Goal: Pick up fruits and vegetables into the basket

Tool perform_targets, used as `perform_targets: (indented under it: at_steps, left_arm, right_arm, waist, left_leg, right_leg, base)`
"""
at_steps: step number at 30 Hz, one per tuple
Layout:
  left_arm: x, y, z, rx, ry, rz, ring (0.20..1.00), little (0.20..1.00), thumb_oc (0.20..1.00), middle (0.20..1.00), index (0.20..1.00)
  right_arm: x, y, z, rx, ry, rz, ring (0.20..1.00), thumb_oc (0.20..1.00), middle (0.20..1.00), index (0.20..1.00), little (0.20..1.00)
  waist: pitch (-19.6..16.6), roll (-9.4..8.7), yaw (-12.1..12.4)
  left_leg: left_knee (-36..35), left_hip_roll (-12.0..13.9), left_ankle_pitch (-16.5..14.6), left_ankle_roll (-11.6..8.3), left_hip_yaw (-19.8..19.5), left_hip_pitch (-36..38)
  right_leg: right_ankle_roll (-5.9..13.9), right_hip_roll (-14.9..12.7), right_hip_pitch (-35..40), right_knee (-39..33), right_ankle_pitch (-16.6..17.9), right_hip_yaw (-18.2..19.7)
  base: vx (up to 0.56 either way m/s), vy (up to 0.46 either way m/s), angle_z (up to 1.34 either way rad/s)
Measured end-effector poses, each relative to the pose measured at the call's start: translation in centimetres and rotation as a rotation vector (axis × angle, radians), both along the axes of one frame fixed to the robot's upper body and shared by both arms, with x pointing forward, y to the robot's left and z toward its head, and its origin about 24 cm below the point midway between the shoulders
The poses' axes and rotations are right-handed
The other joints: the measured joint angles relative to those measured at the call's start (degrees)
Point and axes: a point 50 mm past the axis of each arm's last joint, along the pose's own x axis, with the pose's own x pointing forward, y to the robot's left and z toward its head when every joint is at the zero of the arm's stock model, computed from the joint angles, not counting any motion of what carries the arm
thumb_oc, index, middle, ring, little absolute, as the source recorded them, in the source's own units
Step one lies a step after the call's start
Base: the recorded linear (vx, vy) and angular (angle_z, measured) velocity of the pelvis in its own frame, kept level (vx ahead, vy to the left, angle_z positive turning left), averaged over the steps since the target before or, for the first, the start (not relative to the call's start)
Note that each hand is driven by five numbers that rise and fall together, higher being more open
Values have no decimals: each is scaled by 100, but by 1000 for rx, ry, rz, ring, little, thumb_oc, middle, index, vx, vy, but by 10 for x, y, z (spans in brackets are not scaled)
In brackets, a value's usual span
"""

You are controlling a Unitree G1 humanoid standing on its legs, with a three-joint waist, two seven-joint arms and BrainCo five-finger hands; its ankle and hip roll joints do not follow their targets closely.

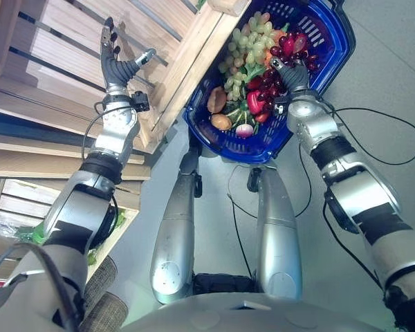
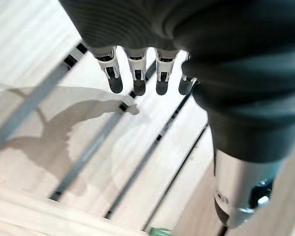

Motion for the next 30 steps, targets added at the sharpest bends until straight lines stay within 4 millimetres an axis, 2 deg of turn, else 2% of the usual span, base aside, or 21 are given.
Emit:
perform_targets:
  at_steps: [1, 10, 17, 21, 26, 28, 29, 30]
  left_arm:
    - [0, 0, -1, 4, 5, -1, 1000, 1000, 1000, 1000, 1000]
    - [1, -3, -6, 37, 37, -19, 1000, 1000, 1000, 1000, 1000]
    - [1, -5, -8, 35, 41, -24, 1000, 1000, 1000, 1000, 1000]
    - [0, -4, -15, 36, 62, -20, 1000, 1000, 1000, 1000, 1000]
    - [-5, 1, -37, 78, 126, -24, 1000, 1000, 1000, 1000, 1000]
    - [-10, 4, -51, 83, 168, -26, 1000, 1000, 1000, 1000, 1000]
    - [-15, 8, -68, 86, 226, -21, 1000, 1000, 1000, 1000, 1000]
    - [-18, 10, -75, 89, 245, -18, 1000, 1000, 1000, 1000, 1000]
  right_arm:
    - [0, -2, -1, -7, 15, -8, 1000, 1000, 1000, 1000, 1000]
    - [0, -13, -5, -95, 182, -67, 1000, 1000, 1000, 1000, 1000]
    - [-1, -17, -7, -127, 214, -78, 1000, 1000, 1000, 1000, 1000]
    - [-2, -19, -11, -151, 227, -79, 1000, 1000, 1000, 1000, 1000]
    - [-6, -25, -27, -190, 254, -90, 1000, 1000, 1000, 1000, 1000]
    - [-9, -25, -34, -194, 245, -91, 1000, 1000, 1000, 1000, 1000]
    - [-12, -25, -44, -216, 243, -82, 1000, 1000, 1000, 1000, 1000]
    - [-13, -25, -48, -220, 243, -77, 1000, 1000, 1000, 1000, 1000]
  waist:
    - [0, 0, 14]
    - [-3, 9, 89]
    - [-3, 19, 91]
    - [-1, 21, 120]
    - [-6, 25, 139]
    - [-6, 27, 146]
    - [-6, 27, 141]
    - [-6, 27, 136]
  left_leg:
    - [7, 0, -1, -1, -2, 0]
    - [35, -7, -29, -42, -43, -34]
    - [56, -9, 17, -23, -50, -61]
    - [45, -4, -1, -18, -52, 165]
    - [-148, 2, -52, -26, -88, 817]
    - [-244, 4, -42, -23, -89, 1056]
    - [-331, 9, -41, -20, -90, 1308]
    - [-382, 14, -37, -20, -91, 1403]
  right_leg:
    - [0, -2, 2, 8, 0, 0]
    - [27, -14, -41, 66, -24, -4]
    - [-12, 2, -48, 69, 3, -3]
    - [-14, 6, 186, 34, 4, -13]
    - [35, 7, 827, -153, -24, -25]
    - [37, 17, 1054, -238, -22, -25]
    - [63, 32, 1310, -337, -6, -33]
    - [75, 41, 1405, -392, 3, -38]
  base:
    - [0, 0, 0]
    - [0, 0, 0]
    - [2, 5, 0]
    - [0, 0, 0]
    - [18, -3, 1]
    - [59, -9, -1]
    - [30, -8, -3]
    - [95, -18, -3]
